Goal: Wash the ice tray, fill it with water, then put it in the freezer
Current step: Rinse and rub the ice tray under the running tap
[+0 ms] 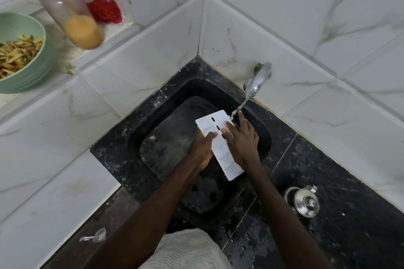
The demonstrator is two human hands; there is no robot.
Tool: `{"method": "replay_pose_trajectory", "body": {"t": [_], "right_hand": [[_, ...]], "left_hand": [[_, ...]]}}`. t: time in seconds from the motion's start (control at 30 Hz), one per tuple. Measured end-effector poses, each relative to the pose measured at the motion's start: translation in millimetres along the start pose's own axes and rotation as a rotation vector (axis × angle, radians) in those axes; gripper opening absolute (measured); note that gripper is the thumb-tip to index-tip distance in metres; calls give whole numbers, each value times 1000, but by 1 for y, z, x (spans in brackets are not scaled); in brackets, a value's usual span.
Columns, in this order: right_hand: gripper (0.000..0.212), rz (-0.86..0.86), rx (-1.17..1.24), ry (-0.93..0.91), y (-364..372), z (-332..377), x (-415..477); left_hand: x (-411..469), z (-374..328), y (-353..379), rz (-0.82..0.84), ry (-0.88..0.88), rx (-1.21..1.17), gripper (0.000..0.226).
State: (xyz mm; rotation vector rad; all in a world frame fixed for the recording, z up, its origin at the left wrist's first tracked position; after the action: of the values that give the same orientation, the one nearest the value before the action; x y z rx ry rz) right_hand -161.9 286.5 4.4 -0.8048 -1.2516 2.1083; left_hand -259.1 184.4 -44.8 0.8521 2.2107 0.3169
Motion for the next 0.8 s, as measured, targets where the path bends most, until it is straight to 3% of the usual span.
{"method": "replay_pose_trajectory", "body": {"t": [0.17,0.3,0.5,0.63,0.8], "right_hand": [[51,25,37,-97,0,8,-1],[45,-83,16,3,-18,-11,5],[49,121,86,-39,-8,2,1],[37,3,137,25,-20,-11,4],[54,179,137,-40,-9,11,2]], "left_hand": [[-3,-4,1,-8,22,27,50],[-6,1,9,-4,-14,28,49],[-4,-11,15,18,6,-19,46],[-8,-5,12,11,-22,-2,48],[-9,-11,11,-65,13,0,49]]}}
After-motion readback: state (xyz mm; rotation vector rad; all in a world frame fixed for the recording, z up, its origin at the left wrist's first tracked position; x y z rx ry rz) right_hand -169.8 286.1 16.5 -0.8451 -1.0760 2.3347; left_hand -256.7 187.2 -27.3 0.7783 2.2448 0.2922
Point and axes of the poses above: each hand's wrist, its own x-axis towards the middle knuckle, its own y-axis out of the palm, z = x × y, the point moved 6 cm from there along x, towards the middle knuckle
